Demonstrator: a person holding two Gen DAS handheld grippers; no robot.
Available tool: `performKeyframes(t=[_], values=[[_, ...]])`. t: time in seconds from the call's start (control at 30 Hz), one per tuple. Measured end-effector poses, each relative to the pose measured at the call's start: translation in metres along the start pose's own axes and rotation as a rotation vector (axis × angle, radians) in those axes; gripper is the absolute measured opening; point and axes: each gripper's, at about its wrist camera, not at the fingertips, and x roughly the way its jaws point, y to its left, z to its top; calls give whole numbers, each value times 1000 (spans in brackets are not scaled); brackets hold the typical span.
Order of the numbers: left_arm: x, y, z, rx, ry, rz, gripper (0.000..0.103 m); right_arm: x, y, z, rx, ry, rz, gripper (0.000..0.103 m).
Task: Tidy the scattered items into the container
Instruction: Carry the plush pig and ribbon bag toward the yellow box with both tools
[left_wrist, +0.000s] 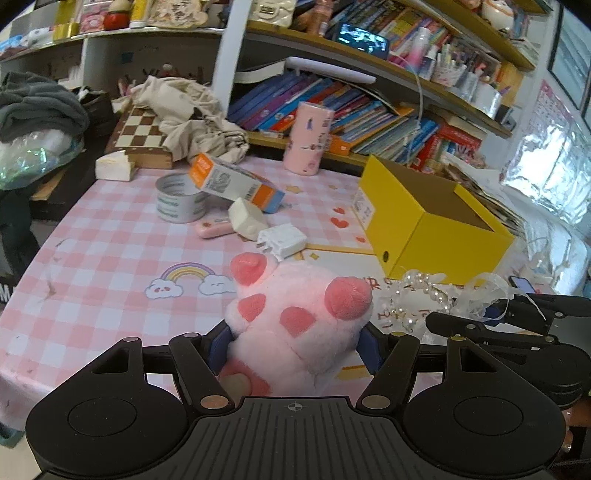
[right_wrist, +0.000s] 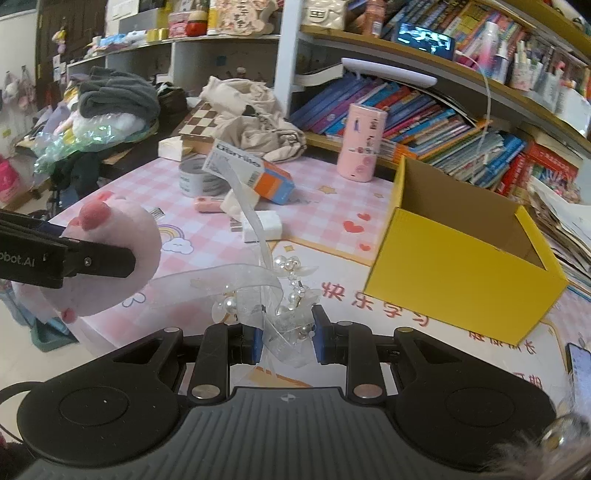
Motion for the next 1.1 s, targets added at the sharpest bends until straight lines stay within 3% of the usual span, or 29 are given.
performKeyframes(t=[1.1], values=[[24, -49, -2, 109, 55, -136, 68, -32, -37, -34, 132, 27, -145, 24]])
